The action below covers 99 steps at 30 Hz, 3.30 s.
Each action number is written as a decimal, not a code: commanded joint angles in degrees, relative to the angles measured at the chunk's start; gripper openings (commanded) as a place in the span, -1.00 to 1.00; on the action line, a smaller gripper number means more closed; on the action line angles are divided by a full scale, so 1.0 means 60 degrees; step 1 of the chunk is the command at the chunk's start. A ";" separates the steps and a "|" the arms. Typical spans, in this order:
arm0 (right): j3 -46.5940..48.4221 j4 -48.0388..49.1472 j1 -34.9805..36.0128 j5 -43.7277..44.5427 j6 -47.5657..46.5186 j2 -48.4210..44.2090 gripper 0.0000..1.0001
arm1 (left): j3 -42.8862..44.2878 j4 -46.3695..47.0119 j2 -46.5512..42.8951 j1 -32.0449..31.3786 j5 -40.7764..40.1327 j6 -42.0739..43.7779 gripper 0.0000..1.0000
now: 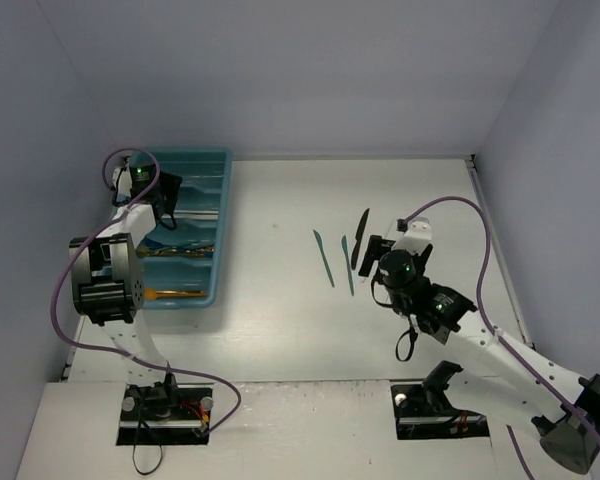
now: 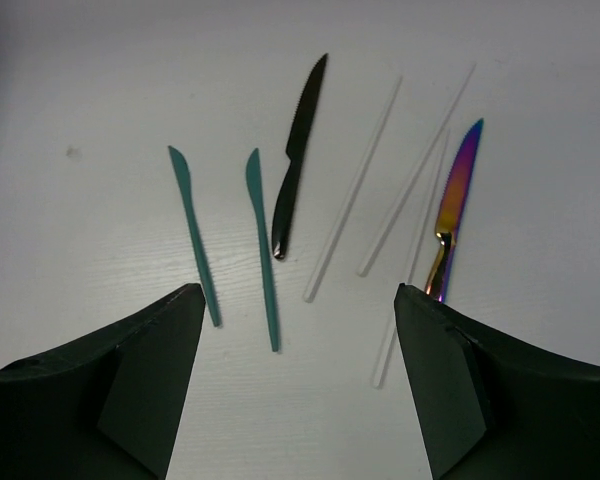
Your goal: Sort the eating utensils into containers
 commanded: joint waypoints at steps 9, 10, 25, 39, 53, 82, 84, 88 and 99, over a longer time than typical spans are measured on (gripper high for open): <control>0.0354 -0.0442 -0.2405 -0.1507 0.1557 0.2193 0.31 | -0.0731 0.0091 -0.3310 0.0095 0.1957 0.1913 0.16; 0.0368 -0.0433 -0.2541 -0.1623 0.1583 0.2359 0.27 | -0.0630 -0.0340 -0.3550 0.0026 0.2104 0.2700 0.16; 0.0137 -0.0104 -0.2956 -0.2508 0.2205 0.4326 -0.18 | -0.3233 -0.3445 -0.7408 -0.0695 0.3795 0.7416 0.16; -0.0288 0.0270 -0.2956 -0.2406 0.2421 0.5021 -0.23 | -0.3778 -0.3028 -0.7419 -0.0732 0.4360 0.7482 0.16; -0.0563 0.0432 -0.2968 -0.2003 0.2498 0.5284 -0.85 | -0.3665 -0.3171 -0.7557 -0.0793 0.4567 0.7374 0.16; 0.1166 0.0992 0.0780 -0.3565 -0.1504 0.0115 -1.00 | -0.1015 -0.2203 -0.6546 -0.5669 0.3741 0.5680 0.39; 0.1303 0.1352 0.0925 -0.3825 -0.1664 0.0318 -1.00 | -0.0977 -0.2001 -0.6254 -0.6229 0.3563 0.5604 0.46; 0.1503 0.1737 0.1286 -0.4090 -0.1809 0.0657 -1.00 | -0.0769 -0.1728 -0.5593 -0.6985 0.3186 0.5479 0.46; 0.1857 0.2182 0.1757 -0.4223 -0.1929 0.1135 -1.00 | -0.0488 -0.1178 -0.4724 -0.7691 0.2683 0.5049 0.41</control>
